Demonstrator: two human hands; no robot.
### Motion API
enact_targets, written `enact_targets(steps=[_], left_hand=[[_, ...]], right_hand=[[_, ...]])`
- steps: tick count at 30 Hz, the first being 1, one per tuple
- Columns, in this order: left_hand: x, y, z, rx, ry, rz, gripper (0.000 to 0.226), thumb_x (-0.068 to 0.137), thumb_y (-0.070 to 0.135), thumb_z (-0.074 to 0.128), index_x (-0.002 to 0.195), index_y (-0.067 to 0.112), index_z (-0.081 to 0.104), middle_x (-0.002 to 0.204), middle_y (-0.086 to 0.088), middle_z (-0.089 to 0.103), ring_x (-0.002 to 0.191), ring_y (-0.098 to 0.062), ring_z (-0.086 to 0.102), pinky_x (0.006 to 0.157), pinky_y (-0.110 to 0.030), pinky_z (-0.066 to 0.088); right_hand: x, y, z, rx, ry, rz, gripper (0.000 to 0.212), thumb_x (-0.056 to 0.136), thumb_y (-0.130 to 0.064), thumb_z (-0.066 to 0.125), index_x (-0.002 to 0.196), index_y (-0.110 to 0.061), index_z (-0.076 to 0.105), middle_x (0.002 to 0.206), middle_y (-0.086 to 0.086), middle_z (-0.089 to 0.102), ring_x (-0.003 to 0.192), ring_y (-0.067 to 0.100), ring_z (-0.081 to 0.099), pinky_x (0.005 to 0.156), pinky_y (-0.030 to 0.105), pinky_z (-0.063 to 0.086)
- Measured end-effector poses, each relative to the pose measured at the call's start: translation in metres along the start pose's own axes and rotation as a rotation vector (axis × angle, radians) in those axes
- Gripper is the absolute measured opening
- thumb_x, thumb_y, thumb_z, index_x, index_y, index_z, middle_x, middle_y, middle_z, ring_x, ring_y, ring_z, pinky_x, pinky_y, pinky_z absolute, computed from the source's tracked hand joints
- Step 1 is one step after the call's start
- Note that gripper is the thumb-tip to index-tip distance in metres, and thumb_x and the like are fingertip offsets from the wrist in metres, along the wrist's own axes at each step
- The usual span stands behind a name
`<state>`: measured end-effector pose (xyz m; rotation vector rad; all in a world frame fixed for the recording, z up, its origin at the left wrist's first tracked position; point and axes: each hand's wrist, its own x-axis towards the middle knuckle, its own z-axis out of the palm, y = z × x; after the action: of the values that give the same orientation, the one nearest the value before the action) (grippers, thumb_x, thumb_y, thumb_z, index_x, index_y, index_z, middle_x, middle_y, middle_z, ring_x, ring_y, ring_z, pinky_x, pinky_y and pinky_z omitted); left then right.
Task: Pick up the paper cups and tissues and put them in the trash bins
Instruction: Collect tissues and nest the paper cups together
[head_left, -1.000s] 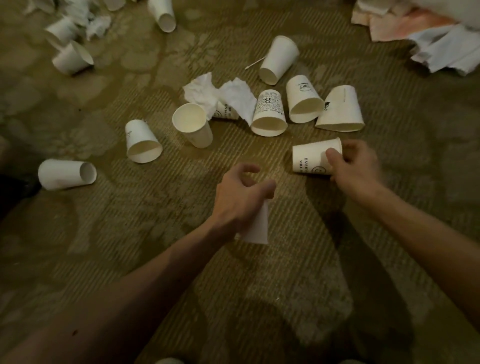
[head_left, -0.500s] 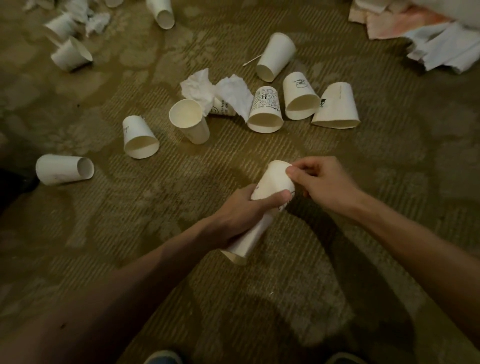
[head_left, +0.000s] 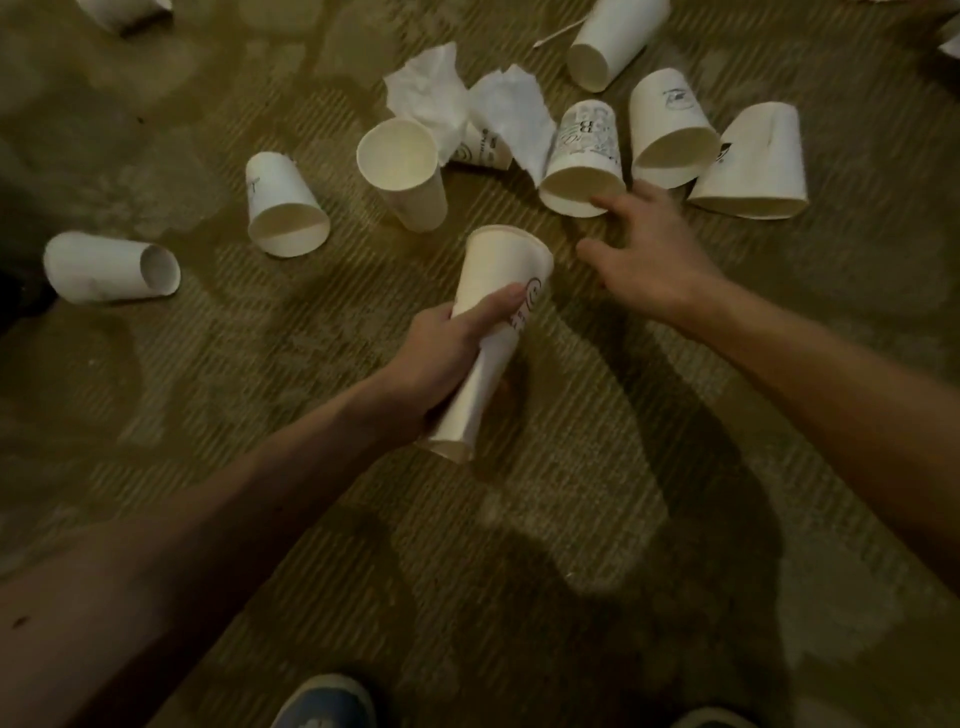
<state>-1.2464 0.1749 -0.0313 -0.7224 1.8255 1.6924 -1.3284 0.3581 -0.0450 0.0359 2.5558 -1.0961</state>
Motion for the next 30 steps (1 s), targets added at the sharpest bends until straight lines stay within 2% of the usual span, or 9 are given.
enact_targets(steps=[4,7,10,12,17,19,21,25,30], left_hand=[[0.011,0.001,-0.004,-0.039,-0.012,0.004,0.049,0.086,0.051,0.065,0.108,0.006,0.062,0.075,-0.008,0.069,0.054,-0.017,0.064,0.046,-0.025,0.051],[0.02,0.004,-0.008,-0.037,-0.041,0.017,0.046,0.086,0.051,0.064,0.108,0.011,0.061,0.071,-0.003,0.069,0.054,-0.017,0.065,0.047,-0.026,0.051],[0.025,0.007,-0.011,-0.047,-0.073,0.013,0.043,0.087,0.05,0.062,0.11,0.014,0.059,0.068,0.0,0.07,0.054,-0.015,0.065,0.046,-0.025,0.051],[0.022,0.008,-0.011,-0.062,-0.075,0.003,0.046,0.086,0.049,0.062,0.111,0.011,0.06,0.071,-0.003,0.069,0.054,-0.016,0.064,0.046,-0.025,0.05],[-0.023,0.018,-0.005,-0.033,-0.157,-0.096,0.068,0.076,0.055,0.065,0.124,0.007,0.058,0.093,-0.011,0.064,0.068,-0.022,0.062,0.057,-0.031,0.051],[-0.055,0.03,-0.002,-0.021,-0.189,-0.132,0.071,0.076,0.055,0.065,0.125,0.004,0.057,0.094,-0.012,0.061,0.066,-0.022,0.061,0.055,-0.031,0.05],[-0.093,0.047,0.003,-0.005,-0.23,-0.145,0.07,0.077,0.053,0.065,0.125,0.003,0.057,0.093,-0.013,0.059,0.065,-0.022,0.059,0.055,-0.03,0.05],[-0.182,0.085,0.014,0.001,-0.356,-0.201,0.069,0.074,0.052,0.066,0.125,0.005,0.059,0.086,-0.01,0.06,0.062,-0.019,0.06,0.056,-0.029,0.051],[-0.303,0.128,0.04,0.151,-0.486,-0.314,0.07,0.068,0.056,0.067,0.118,0.007,0.061,0.075,-0.007,0.062,0.059,-0.019,0.061,0.054,-0.029,0.052]], right_hand=[[0.014,0.001,0.008,-0.087,0.081,-0.02,0.063,0.095,-0.029,0.058,0.151,-0.018,0.031,0.158,-0.001,0.022,0.143,0.017,0.026,0.107,0.025,0.019],[0.013,0.004,0.013,-0.129,0.176,-0.065,0.062,0.096,-0.03,0.056,0.15,-0.014,0.032,0.153,-0.001,0.029,0.135,0.01,0.031,0.099,0.019,0.019],[-0.002,0.005,0.012,-0.118,0.255,-0.097,0.058,0.097,-0.032,0.055,0.149,-0.012,0.036,0.148,-0.002,0.034,0.122,0.002,0.035,0.099,0.017,0.027],[-0.023,0.005,0.009,-0.074,0.257,-0.076,0.056,0.097,-0.034,0.055,0.146,-0.012,0.04,0.143,-0.003,0.037,0.117,0.008,0.049,0.098,0.023,0.039],[-0.103,-0.007,-0.011,0.089,0.258,0.171,0.049,0.089,-0.039,0.066,0.13,-0.015,0.057,0.123,-0.011,0.048,0.108,0.012,0.058,0.094,0.033,0.051],[-0.143,-0.02,-0.026,0.172,0.288,0.302,0.05,0.084,-0.044,0.071,0.126,-0.018,0.062,0.115,-0.005,0.06,0.098,0.006,0.061,0.082,0.024,0.052],[-0.186,-0.04,-0.044,0.307,0.301,0.426,0.053,0.079,-0.047,0.074,0.123,-0.019,0.064,0.103,-0.01,0.065,0.088,-0.003,0.062,0.07,0.011,0.05],[-0.28,-0.09,-0.085,0.537,0.411,0.645,0.052,0.071,-0.047,0.08,0.114,-0.019,0.069,0.09,-0.012,0.068,0.083,0.0,0.066,0.071,0.015,0.055],[-0.404,-0.156,-0.137,0.733,0.547,0.855,0.035,0.076,-0.029,0.081,0.108,-0.022,0.067,0.09,-0.009,0.068,0.075,-0.005,0.064,0.064,0.008,0.051]])
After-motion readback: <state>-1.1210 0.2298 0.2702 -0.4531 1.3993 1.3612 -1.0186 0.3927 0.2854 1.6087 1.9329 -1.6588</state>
